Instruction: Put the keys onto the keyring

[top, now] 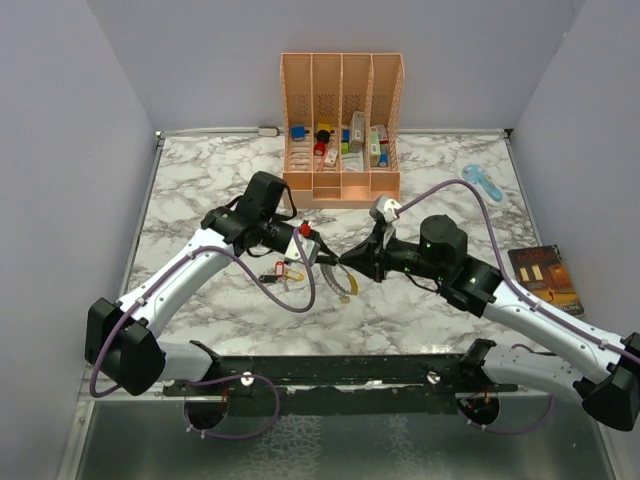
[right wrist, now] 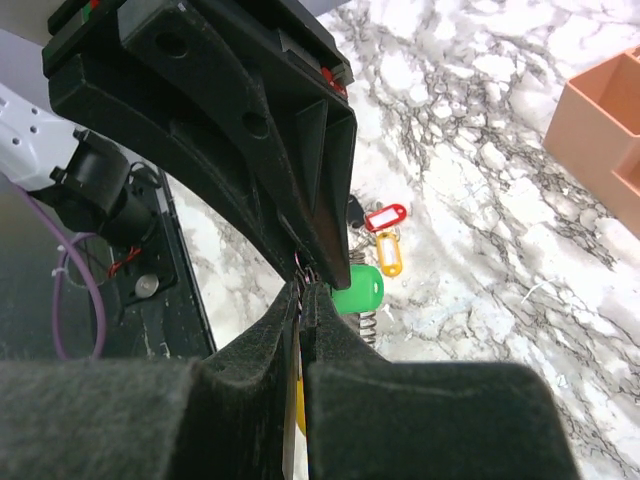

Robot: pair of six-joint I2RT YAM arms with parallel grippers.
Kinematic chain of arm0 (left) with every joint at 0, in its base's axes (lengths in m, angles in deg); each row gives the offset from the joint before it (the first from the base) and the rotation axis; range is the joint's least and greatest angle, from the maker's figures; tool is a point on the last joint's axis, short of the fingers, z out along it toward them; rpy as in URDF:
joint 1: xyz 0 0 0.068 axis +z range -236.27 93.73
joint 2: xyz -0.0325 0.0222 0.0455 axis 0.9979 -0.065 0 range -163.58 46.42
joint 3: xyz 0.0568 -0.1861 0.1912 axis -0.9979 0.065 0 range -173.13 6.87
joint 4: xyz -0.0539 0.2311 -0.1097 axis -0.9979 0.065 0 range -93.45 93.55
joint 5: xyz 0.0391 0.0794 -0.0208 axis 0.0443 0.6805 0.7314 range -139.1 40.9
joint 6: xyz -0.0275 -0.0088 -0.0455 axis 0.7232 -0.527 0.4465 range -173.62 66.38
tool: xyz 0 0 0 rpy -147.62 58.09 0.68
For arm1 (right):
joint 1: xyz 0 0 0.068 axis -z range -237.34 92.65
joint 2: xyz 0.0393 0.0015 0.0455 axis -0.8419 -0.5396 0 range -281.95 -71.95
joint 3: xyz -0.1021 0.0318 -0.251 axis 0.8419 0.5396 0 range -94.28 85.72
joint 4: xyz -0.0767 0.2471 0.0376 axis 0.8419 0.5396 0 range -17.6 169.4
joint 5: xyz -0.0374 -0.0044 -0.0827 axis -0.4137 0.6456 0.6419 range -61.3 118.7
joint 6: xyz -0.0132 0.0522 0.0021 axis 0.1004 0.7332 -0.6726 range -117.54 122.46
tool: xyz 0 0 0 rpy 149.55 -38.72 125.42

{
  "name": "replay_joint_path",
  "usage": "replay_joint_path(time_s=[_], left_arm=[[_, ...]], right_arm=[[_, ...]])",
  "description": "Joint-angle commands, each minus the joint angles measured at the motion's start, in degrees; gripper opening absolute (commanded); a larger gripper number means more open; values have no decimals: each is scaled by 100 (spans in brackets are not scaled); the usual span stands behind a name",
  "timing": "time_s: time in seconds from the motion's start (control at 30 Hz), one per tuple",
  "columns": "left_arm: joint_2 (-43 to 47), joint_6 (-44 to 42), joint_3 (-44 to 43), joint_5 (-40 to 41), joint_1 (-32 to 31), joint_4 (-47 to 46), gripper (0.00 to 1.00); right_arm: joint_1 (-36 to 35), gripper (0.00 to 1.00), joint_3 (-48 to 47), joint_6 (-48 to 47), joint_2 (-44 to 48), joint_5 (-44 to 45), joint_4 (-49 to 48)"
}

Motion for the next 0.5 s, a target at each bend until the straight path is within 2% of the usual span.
replay_joint_path(time_s=[0.0,0.13,0.47], left_arm=[[76,1077,-111,139,184,-1211,18],[43,1338,-134,92,255,-1349,23],[31,1370,-140,-36,283,-1225,22]], right_arm=[[-33,1,123,282,193,36,-362],[-33,1,194,359,269,84,-539],[-33,1,335,451,385,442,-991]])
